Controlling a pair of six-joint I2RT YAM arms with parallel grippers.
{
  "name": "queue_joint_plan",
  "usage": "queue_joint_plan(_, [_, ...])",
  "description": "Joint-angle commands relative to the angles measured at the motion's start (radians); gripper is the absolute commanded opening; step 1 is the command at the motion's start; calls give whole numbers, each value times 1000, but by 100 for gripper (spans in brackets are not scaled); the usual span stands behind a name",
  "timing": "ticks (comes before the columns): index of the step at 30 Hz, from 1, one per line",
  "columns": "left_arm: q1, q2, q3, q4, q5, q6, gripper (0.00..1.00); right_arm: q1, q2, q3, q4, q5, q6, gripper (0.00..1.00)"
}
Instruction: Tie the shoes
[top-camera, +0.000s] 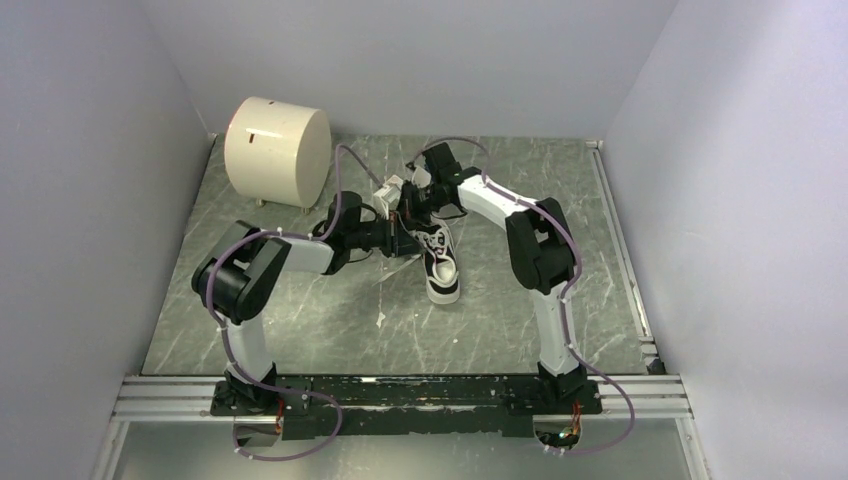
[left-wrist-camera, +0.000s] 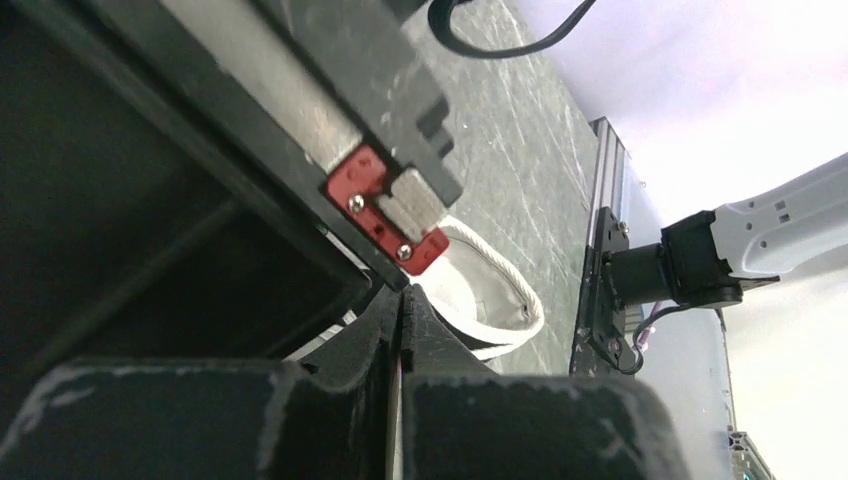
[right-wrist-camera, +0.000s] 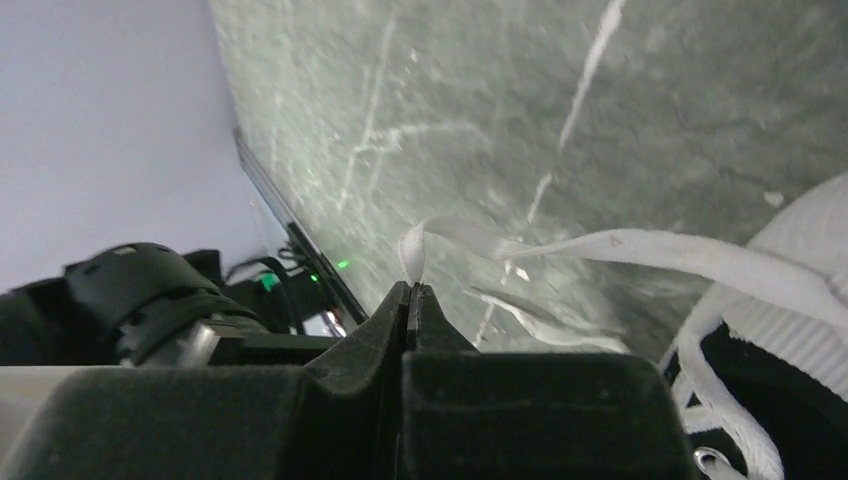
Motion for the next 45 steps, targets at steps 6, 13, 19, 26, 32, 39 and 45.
queue_joint_plan(6, [-6,-18,-39,207,54,-73,5,4,19,22,-262,-28,-220,9])
queue_joint_plan(13, [-5,-9,31,59,88,-35,5,-87,2,146,-350,-85,-234,38])
queue_joint_plan(19, [1,15,132,-160,51,15,5,-198,-129,44,-341,-8,-318,43])
queue_joint_plan(26, [6,147,330,-429,34,1,5,-180,-493,-412,-47,261,-319,43])
queue_joint_plan(32, [18,227,421,-507,31,-7,5,26,-699,-700,231,455,-210,46])
queue_joint_plan(39, [37,286,523,-614,39,20,5,237,-642,-747,452,709,-105,57])
queue_joint_plan(45, [59,306,553,-636,60,17,5,338,-509,-696,544,968,-51,57])
